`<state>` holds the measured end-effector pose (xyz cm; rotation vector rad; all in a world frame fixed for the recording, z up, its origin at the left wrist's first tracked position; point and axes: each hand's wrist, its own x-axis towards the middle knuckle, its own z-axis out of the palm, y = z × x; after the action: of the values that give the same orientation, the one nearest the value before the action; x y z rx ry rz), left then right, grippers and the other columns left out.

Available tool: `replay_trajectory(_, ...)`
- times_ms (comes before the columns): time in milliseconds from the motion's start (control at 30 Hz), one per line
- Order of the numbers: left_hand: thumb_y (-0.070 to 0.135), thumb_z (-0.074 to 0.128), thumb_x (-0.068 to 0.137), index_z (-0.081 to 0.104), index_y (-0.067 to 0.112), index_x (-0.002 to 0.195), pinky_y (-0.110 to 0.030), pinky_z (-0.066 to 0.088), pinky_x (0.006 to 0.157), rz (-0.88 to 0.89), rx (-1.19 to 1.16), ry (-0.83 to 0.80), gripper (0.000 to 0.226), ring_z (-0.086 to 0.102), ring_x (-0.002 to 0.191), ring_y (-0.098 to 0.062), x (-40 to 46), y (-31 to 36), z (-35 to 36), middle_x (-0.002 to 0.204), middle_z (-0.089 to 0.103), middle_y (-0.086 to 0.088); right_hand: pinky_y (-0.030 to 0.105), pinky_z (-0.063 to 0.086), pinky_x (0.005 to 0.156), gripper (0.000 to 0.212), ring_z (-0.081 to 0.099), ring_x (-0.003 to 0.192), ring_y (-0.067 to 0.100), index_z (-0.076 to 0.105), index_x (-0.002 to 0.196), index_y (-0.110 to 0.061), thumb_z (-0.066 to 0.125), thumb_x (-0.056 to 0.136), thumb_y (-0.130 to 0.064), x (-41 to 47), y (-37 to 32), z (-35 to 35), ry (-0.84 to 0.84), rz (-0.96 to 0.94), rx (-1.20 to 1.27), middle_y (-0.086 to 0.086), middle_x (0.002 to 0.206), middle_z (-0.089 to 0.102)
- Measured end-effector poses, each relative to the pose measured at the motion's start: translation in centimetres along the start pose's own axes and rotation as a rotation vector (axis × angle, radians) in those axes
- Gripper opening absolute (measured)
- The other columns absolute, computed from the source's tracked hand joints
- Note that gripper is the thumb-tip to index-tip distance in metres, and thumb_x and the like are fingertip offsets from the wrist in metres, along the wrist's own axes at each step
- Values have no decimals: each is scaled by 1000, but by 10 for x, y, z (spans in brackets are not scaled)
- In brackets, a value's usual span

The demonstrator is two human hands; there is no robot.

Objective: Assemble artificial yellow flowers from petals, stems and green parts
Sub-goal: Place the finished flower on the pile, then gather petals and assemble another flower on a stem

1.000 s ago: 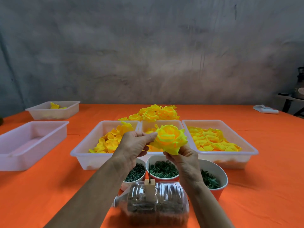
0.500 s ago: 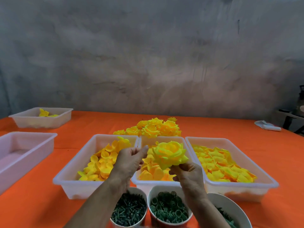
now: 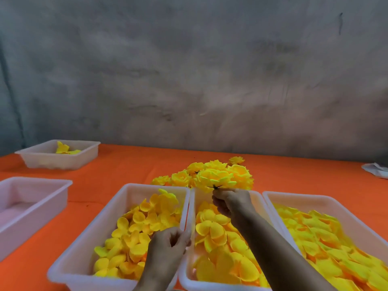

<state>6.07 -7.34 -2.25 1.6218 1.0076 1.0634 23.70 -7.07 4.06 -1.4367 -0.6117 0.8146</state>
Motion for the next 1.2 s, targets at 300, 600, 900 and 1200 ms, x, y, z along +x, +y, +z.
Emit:
replay_trajectory(300, 17, 69, 82, 67, 25, 58, -27, 44, 59, 15, 86, 4, 25, 53, 54, -11, 7, -17, 4, 57, 63, -10, 14, 33, 35, 28, 46, 28, 11, 48, 62, -1, 49, 89, 7, 78, -9, 67, -106, 120, 82, 10, 47, 51)
replay_trajectory(600, 20, 66, 86, 63, 16, 58, -21, 37, 57, 89, 16, -16, 28, 46, 57, -6, 1, -8, 4, 57, 57, -1, 25, 47, 60, 10, 67, 69, 18, 63, 96, -4, 58, 88, 1, 42, 7, 38, -215, 46, -61, 12, 87, 69)
replay_trajectory(900, 17, 64, 88, 61, 19, 58, -27, 40, 62, 65, 27, 10, 30, 51, 60, -11, 0, -10, 1, 62, 63, -10, 30, 49, 69, 9, 67, 79, 18, 67, 91, -10, 59, 90, -6, -28, 32, -9, -288, 73, -153, 7, 87, 72)
replay_trajectory(1200, 10, 59, 91, 61, 10, 61, -17, 42, 53, -84, -155, 24, 30, 51, 49, -3, 0, -1, -6, 63, 62, -2, 29, 45, 67, 10, 63, 74, 15, 67, 90, -11, 58, 92, -14, -65, 46, -27, -246, 53, -19, 6, 85, 70)
